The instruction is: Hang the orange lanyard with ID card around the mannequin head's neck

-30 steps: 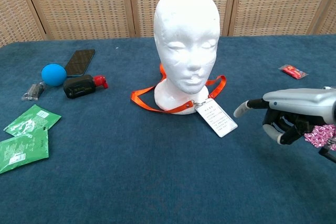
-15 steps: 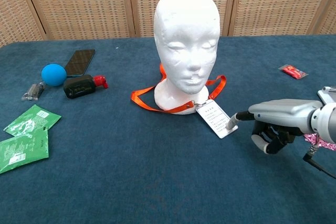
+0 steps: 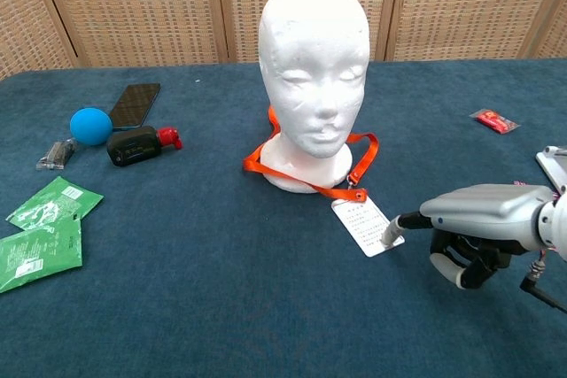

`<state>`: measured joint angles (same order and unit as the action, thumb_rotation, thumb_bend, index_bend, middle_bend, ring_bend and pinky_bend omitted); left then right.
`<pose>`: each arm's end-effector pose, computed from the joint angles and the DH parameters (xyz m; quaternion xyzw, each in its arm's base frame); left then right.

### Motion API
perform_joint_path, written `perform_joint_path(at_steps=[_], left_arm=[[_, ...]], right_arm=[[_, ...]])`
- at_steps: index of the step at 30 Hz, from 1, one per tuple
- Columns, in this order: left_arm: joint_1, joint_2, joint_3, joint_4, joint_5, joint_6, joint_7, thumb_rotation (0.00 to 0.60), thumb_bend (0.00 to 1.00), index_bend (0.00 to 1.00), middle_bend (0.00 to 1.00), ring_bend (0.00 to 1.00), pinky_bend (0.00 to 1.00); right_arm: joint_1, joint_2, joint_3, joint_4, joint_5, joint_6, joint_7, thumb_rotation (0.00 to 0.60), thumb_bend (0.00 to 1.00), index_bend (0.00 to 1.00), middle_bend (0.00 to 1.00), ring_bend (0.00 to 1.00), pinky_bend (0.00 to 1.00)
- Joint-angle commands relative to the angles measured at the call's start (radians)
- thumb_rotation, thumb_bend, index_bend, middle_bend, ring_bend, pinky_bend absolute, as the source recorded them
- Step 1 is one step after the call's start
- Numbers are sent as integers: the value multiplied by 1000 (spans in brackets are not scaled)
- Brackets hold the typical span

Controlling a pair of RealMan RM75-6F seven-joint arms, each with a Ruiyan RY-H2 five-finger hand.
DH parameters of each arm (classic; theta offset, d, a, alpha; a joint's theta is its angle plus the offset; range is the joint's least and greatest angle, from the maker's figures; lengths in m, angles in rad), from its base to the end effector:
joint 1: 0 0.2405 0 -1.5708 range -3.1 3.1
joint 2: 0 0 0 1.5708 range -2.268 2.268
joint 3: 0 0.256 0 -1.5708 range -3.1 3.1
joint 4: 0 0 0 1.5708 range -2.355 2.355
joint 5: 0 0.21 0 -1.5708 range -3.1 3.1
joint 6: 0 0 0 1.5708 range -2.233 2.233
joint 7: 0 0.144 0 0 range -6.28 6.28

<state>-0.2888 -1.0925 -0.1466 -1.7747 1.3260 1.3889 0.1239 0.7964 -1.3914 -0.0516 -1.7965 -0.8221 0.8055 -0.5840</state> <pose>-0.2522 0.2530 0.1605 -0.5909 -0.3777 -0.4272 0.5707 -0.1733 -0.2624 -0.0300 0.8298 -0.4263 0.1761 0.3142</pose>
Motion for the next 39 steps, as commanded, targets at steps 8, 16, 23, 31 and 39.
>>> perform_joint_path(at_steps=[8, 16, 23, 31, 39], left_arm=[[3, 0, -3, -2, 2, 0, 3, 600, 0, 0, 0, 0, 0], [5, -1, -5, -3, 1, 0, 6, 600, 0, 0, 0, 0, 0], [6, -6, -3, -7, 4, -1, 20, 600, 0, 0, 0, 0, 0], [5, -10, -5, -6, 0, -3, 29, 600, 0, 0, 0, 0, 0], [6, -11, -6, -4, 0, -3, 29, 600, 0, 0, 0, 0, 0]], right_arm=[[35, 83, -88, -125, -10, -21, -57, 600, 871, 235, 808, 760, 914], [44, 148, -153, -210, -111, -60, -54, 600, 875, 244, 808, 760, 914], [43, 186, -194, -240, -207, -91, -39, 600, 876, 244, 809, 760, 914], [42, 231, -215, -268, -293, -113, -2, 600, 878, 245, 810, 759, 914], [-6, 285, -168, -262, -548, -22, 126, 600, 877, 261, 810, 760, 913]])
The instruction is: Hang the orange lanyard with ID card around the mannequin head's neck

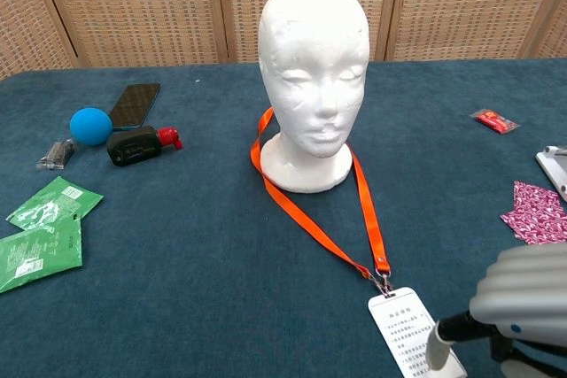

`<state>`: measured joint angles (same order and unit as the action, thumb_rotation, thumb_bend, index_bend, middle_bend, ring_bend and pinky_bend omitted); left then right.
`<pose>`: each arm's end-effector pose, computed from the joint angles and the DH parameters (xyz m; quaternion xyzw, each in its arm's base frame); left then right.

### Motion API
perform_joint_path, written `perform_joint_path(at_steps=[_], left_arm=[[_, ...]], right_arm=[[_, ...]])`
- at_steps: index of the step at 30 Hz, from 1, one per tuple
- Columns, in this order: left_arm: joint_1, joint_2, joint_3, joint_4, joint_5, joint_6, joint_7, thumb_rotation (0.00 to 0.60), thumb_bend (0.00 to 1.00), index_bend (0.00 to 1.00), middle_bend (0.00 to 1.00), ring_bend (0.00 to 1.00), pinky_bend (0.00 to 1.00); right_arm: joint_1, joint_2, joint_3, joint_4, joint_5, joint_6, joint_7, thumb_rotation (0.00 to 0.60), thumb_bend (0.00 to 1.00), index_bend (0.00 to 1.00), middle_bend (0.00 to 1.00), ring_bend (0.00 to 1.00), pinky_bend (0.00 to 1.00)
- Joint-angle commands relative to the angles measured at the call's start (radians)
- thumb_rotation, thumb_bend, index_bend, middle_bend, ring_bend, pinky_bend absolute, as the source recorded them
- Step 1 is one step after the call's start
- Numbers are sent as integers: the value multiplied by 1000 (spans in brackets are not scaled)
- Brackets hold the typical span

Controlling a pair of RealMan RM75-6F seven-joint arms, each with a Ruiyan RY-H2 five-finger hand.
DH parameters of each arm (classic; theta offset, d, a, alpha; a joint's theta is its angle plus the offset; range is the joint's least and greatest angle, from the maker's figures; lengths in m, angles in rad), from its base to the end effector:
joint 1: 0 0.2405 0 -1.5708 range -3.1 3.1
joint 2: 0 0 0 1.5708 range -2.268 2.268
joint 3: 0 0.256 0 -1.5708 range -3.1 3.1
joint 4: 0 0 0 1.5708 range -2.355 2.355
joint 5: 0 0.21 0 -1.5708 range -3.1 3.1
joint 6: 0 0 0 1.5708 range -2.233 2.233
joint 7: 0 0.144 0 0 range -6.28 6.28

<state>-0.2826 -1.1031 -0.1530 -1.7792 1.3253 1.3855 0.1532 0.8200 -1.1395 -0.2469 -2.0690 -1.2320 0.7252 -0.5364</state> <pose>-0.2514 0.2521 0.1573 -0.5929 -0.3753 -0.4219 0.5741 -0.1582 -0.1922 0.0165 0.9177 -0.3122 0.1502 0.1944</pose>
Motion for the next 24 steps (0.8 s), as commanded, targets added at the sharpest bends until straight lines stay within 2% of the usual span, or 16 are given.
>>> perform_joint_path(at_steps=[1, 3, 6, 7, 9, 12, 13, 15, 16, 17, 18, 19, 20, 22, 24], left_arm=[[1, 0, 1, 0, 2, 1, 0, 600, 0, 0, 0, 0, 0], [4, 1, 4, 0, 6, 3, 0, 600, 0, 0, 0, 0, 0], [12, 3, 12, -4, 21, 13, 0, 600, 0, 0, 0, 0, 0], [15, 4, 15, -4, 25, 17, -1, 600, 0, 0, 0, 0, 0], [20, 5, 19, -4, 30, 21, -3, 600, 0, 0, 0, 0, 0], [34, 10, 29, -3, 36, 29, -15, 600, 0, 0, 0, 0, 0], [40, 12, 33, -1, 36, 32, -21, 600, 0, 0, 0, 0, 0], [52, 16, 42, 5, 41, 39, -29, 600, 0, 0, 0, 0, 0], [57, 17, 46, 8, 44, 43, -33, 600, 0, 0, 0, 0, 0], [64, 18, 52, 12, 49, 47, -38, 600, 0, 0, 0, 0, 0], [69, 19, 56, 15, 53, 50, -41, 600, 0, 0, 0, 0, 0], [73, 20, 60, 18, 57, 52, -44, 600, 0, 0, 0, 0, 0], [75, 20, 62, 21, 60, 54, -46, 600, 0, 0, 0, 0, 0], [85, 20, 68, 26, 66, 63, -48, 600, 0, 0, 0, 0, 0], [95, 18, 73, 31, 76, 78, -50, 600, 0, 0, 0, 0, 0]], right_arm=[[-41, 48, 35, 28, -208, 90, 121, 600, 877, 262, 810, 760, 913], [-60, 81, 43, 79, -337, 166, 197, 600, 877, 267, 810, 759, 913], [-111, 131, 53, 236, -523, 369, 312, 600, 877, 283, 810, 757, 913], [-125, 134, 56, 286, -556, 419, 351, 600, 876, 290, 810, 754, 913], [-150, 133, 64, 374, -598, 501, 402, 600, 876, 308, 808, 747, 913], [-218, 106, 88, 563, -622, 659, 490, 600, 872, 318, 791, 732, 911], [-245, 97, 98, 616, -608, 705, 513, 600, 858, 318, 774, 721, 906], [-300, 68, 115, 708, -579, 784, 560, 600, 763, 297, 715, 673, 852], [-324, 58, 123, 731, -555, 805, 573, 600, 642, 260, 641, 607, 764], [-359, 50, 134, 743, -509, 818, 580, 600, 466, 200, 518, 482, 606], [-382, 48, 141, 740, -471, 817, 578, 600, 334, 152, 410, 365, 465], [-398, 48, 147, 730, -444, 815, 574, 600, 159, 80, 238, 190, 247], [-409, 50, 152, 720, -424, 812, 572, 600, 48, 31, 100, 60, 88], [-450, 56, 167, 672, -353, 813, 599, 600, 0, 0, 2, 0, 0], [-488, 53, 181, 643, -318, 839, 603, 600, 0, 0, 0, 0, 0]])
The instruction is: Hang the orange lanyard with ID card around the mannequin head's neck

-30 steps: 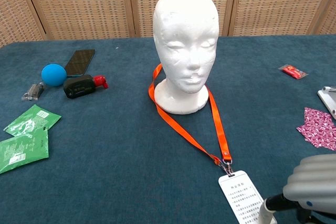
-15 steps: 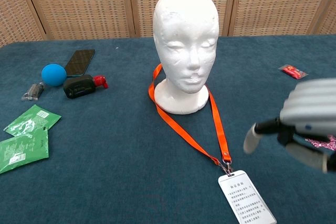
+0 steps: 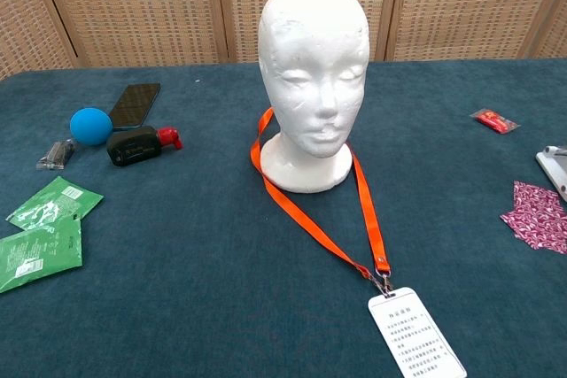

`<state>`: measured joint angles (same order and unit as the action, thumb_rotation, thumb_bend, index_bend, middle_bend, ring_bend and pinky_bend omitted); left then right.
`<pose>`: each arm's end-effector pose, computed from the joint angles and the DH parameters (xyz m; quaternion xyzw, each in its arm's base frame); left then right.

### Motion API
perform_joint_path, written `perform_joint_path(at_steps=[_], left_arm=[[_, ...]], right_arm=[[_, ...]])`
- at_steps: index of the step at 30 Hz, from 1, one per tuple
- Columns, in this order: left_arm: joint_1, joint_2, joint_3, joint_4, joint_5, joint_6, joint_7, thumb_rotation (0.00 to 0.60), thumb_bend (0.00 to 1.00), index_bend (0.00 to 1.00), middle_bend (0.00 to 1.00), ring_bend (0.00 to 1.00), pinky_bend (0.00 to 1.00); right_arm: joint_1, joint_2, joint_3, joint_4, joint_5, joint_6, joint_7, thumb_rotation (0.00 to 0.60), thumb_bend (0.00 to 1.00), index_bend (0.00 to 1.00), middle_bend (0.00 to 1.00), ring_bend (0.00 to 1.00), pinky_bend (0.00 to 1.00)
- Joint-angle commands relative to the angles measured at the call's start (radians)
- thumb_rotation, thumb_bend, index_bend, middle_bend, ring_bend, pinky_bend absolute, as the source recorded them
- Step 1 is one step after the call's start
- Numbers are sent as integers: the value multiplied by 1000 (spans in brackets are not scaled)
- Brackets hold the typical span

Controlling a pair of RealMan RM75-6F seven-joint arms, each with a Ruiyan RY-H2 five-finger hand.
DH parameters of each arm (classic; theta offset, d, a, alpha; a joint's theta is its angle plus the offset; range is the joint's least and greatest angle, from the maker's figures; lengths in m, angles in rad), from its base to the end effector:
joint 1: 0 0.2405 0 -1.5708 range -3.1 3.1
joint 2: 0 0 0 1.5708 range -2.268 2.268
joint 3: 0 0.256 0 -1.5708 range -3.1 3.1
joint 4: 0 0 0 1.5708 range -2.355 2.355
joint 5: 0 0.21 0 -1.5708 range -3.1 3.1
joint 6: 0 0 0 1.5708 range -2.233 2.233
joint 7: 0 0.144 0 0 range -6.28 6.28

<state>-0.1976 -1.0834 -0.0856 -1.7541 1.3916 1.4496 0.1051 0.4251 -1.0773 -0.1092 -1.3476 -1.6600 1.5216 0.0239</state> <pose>-0.2751 0.2179 0.1624 -0.5901 -0.3819 -0.4049 0.5848 -0.2836 -0.2590 0.1771 0.7504 -0.1796 0.3816 0.5090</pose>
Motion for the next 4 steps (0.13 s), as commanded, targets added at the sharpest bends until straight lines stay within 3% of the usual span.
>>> perform_joint_path(at_steps=[1, 4], left_arm=[[14, -2, 6, 8, 12, 19, -2, 600, 0, 0, 0, 0, 0], [21, -5, 8, 11, 16, 27, -2, 600, 0, 0, 0, 0, 0]], right_arm=[[-108, -11, 47, -87, 118, 52, 41, 600, 0, 0, 0, 0, 0], [-141, -16, 58, -116, 144, 70, 29, 600, 0, 0, 0, 0, 0]])
